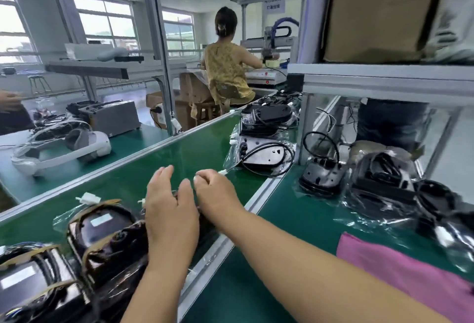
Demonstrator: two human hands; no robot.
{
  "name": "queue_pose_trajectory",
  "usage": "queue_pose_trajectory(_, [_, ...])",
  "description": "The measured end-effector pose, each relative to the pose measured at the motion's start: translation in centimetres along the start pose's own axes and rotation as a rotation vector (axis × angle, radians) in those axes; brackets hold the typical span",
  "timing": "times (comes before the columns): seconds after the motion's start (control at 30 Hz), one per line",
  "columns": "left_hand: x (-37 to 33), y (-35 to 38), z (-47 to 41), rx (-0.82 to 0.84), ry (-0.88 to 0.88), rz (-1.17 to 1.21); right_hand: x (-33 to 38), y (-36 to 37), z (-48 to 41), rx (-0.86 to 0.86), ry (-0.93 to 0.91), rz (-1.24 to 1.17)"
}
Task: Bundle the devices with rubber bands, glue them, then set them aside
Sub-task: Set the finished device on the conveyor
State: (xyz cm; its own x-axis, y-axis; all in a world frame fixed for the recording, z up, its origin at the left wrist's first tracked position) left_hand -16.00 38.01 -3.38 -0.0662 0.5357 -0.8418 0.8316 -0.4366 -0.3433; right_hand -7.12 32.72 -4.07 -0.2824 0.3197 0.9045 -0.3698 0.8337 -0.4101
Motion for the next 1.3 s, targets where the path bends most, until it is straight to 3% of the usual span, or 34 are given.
queue_pose_trajectory(0.2, [-5.9, 11.7, -0.1, 0.336, 0.119, 0.164, -3.9, -12.2, -1.8, -0.350, 0.092, 0.031])
queue_pose_trajectory(0.43, [-9.9, 23.7, -1.8, 0.572, 0.220, 0.103, -10.1, -21.1, -4.6, -0.668, 0.216, -0.066])
queue_pose_trajectory(0.73, [-6.5, 34.5, -4.0, 0.843, 0.084, -0.038, -16.8, -21.8, -7.2, -0.683, 0.436, -0.335])
queue_pose_trajectory(1.03, [-3.6, 38.7, -3.4, 0.849, 0.130, -0.278, -18.7, -21.9, -8.2, -0.755, 0.559, -0.438])
queue_pose_trajectory(1.3, [-3.1, 38.6, -2.5, 0.862, -0.033, -0.125, -19.0, -22.0, -7.9, -0.708, 0.559, -0.434])
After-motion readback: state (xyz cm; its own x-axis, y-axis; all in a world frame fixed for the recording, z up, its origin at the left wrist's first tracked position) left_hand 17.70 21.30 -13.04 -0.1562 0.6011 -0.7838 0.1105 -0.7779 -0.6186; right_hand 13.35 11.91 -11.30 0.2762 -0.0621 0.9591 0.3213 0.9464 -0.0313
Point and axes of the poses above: each hand's wrist, its own z-axis away from the middle knuckle, its own y-axis out of the palm, x = y × z, the point moved 2 cm from there along -z, towards the middle knuckle, and after that the axes turned 1 degree about -x, right-handed, at the moved point
